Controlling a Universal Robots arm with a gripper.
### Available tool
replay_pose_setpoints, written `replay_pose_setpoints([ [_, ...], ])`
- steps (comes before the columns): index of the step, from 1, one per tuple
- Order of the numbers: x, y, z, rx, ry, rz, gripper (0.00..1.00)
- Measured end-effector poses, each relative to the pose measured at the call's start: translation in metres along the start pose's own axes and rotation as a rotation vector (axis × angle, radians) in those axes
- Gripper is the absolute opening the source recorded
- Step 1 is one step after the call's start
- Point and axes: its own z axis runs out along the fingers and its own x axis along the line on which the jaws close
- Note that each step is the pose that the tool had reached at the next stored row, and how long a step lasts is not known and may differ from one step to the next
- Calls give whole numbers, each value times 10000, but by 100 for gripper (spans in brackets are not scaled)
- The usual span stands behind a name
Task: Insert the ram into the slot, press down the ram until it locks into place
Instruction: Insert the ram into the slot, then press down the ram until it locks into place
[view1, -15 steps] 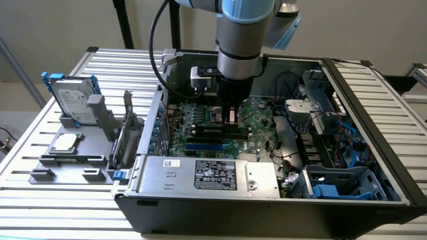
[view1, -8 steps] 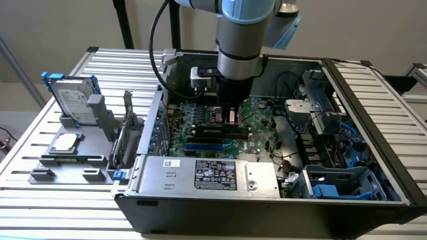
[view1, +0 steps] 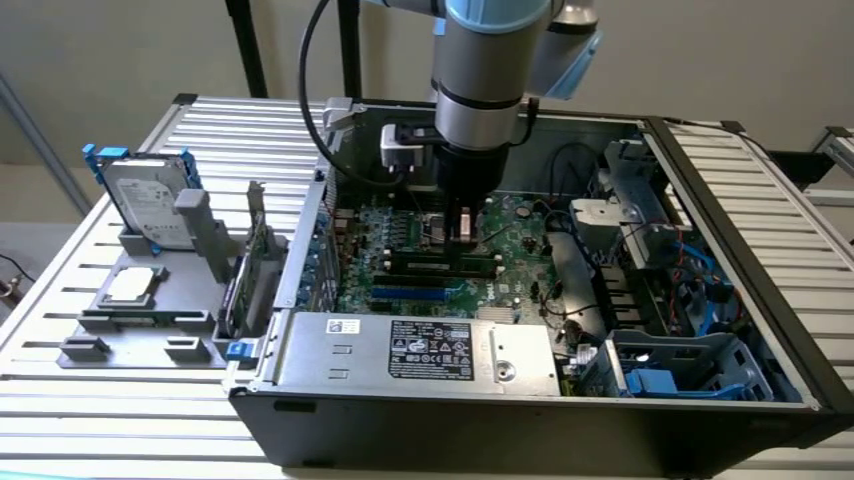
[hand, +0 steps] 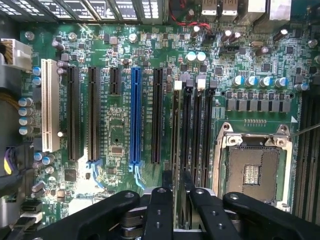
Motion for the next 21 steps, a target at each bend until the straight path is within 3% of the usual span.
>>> replay_pose_setpoints([
  [3, 1, 2, -67, -13, -3, -2, 21],
  [6, 0, 4, -73, -13, -6, -2, 21],
  [9, 0, 4, -73, -13, -6, -1, 10],
  [21, 1, 4, -73, -13, -5, -2, 10],
])
